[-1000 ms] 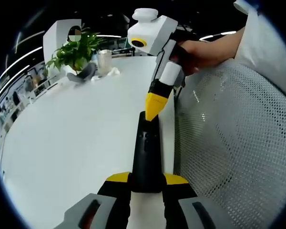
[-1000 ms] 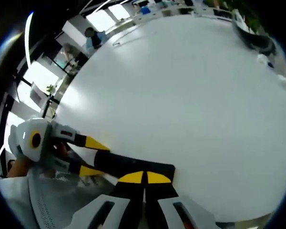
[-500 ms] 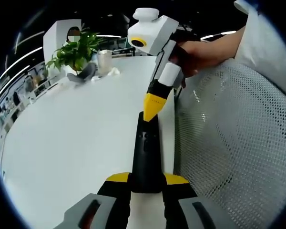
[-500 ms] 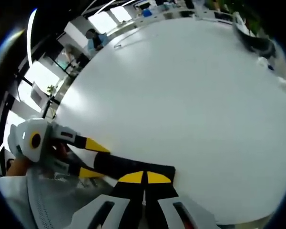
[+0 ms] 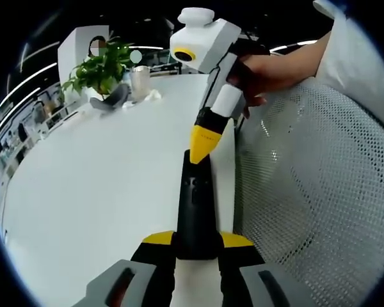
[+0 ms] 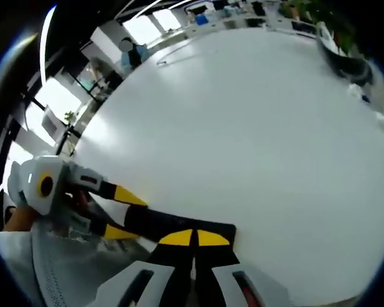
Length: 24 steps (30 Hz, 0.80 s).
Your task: Press the specified remote control buttons in sequence, fully releasing each button before pressing the next.
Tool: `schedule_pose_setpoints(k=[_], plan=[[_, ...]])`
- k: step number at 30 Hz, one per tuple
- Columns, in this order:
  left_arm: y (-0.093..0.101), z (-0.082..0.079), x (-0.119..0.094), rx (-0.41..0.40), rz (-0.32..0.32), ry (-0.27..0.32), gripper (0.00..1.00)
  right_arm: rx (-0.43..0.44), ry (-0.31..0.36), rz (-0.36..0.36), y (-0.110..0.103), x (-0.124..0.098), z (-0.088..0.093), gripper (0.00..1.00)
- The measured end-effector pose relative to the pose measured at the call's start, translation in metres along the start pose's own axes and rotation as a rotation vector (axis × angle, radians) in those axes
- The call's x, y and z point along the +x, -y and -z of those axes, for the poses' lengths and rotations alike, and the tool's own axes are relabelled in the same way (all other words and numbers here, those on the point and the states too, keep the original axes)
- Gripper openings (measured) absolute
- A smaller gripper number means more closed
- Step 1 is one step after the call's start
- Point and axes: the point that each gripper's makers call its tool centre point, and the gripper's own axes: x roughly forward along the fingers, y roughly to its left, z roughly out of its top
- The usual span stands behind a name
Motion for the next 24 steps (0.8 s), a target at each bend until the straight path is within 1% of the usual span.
schedule_pose_setpoints(k=[8, 13, 15, 17, 21, 23, 24], plan=[[0.0031, -0.0039, 0.0036, 0.002, -0.002, -0.003, 0.24, -0.135, 0.018, 0.044, -0.0009, 0.0035, -0.0026, 0.00], [0.0031, -0.0037, 0.0037, -0.009, -0.011, 0.002, 0.24, -0.142, 0.014, 0.048, 0.0000, 0.0029, -0.0024, 0.00], [0.0031, -0.0038, 0.0037, -0.020, -0.019, 0.006, 0.24, -0.162, 0.025, 0.047, -0.0005, 0.0032, -0.0015, 0.00], [0.0029, -0.0038, 0.0038, -0.026, -0.026, 0.007, 0.24, -0.161, 0.037, 0.043, -0.0002, 0.0026, -0.0014, 0.00], [0.0027, -0.0048, 0.0032, -0.041, -0.033, 0.009, 0.24, -0.219, 0.032, 0.051, -0.0026, 0.0030, -0.0020, 0.00], [0.0031, -0.0053, 0.0048, -0.047, -0.049, 0.000, 0.24, -0.226, 0.024, 0.066, -0.0030, 0.0041, -0.0019, 0.00], [0.0035, -0.0056, 0.0048, -0.053, -0.057, -0.006, 0.24, -0.244, 0.015, 0.072, -0.0027, 0.0045, -0.0017, 0.00]])
